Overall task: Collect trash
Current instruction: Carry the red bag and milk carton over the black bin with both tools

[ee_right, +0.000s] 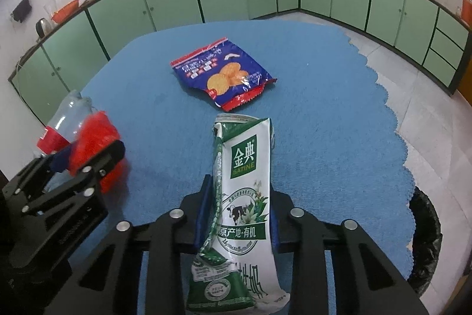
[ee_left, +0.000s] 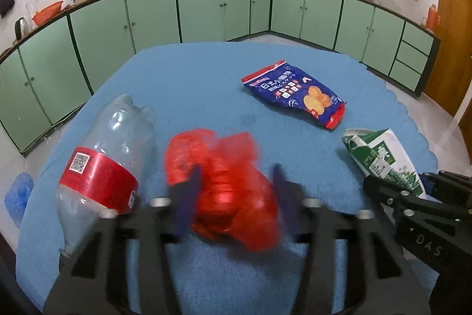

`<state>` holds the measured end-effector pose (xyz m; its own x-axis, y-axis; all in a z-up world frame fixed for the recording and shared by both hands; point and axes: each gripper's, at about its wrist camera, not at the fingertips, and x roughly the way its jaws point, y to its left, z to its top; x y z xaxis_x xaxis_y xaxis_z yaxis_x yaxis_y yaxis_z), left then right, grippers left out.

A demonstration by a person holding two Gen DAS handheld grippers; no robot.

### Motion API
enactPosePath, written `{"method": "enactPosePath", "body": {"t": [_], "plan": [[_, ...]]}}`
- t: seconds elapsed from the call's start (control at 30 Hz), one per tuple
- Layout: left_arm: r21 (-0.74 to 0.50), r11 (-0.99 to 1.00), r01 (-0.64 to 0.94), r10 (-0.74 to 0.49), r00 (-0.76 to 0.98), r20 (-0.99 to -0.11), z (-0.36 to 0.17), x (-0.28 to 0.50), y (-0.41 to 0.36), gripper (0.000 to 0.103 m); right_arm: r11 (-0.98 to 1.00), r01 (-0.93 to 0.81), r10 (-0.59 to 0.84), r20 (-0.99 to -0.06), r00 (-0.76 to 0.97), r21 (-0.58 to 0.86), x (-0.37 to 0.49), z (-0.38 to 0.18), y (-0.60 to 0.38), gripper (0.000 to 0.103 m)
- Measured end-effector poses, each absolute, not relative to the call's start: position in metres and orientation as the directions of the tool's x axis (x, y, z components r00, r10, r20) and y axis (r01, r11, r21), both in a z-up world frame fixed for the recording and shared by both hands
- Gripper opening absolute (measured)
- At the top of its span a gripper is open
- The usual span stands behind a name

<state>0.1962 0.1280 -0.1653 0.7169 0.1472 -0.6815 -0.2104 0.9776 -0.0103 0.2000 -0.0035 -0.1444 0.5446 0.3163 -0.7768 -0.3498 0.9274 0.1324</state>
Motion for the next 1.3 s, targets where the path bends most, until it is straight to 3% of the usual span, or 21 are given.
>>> {"method": "enactPosePath", "body": {"t": [0.27,0.83,1.3], "plan": [[-0.076,0.976,-0.206,0.106,0.744,-0.659,-0.156,0.189,0.131,0.017,0.930,-0.345,0.316,-0.755,0.575,0.127,0.198,-0.124,-0.011,0.032],[-0.078,0.995,-0.063,0.010,0.835,-0.550,-0.101,0.189,0.067,0.017,0.962,-0.247,0.259,-0.677,0.689,0.116,0.186,-0.072,-0.079,0.032],[-0.099,0.981,0.164,-0.192,0.842,-0.504,-0.086,0.197,-0.048,0.017,0.992,-0.052,0.112,-0.649,0.752,0.112,0.164,-0.055,-0.185,0.032]]}}
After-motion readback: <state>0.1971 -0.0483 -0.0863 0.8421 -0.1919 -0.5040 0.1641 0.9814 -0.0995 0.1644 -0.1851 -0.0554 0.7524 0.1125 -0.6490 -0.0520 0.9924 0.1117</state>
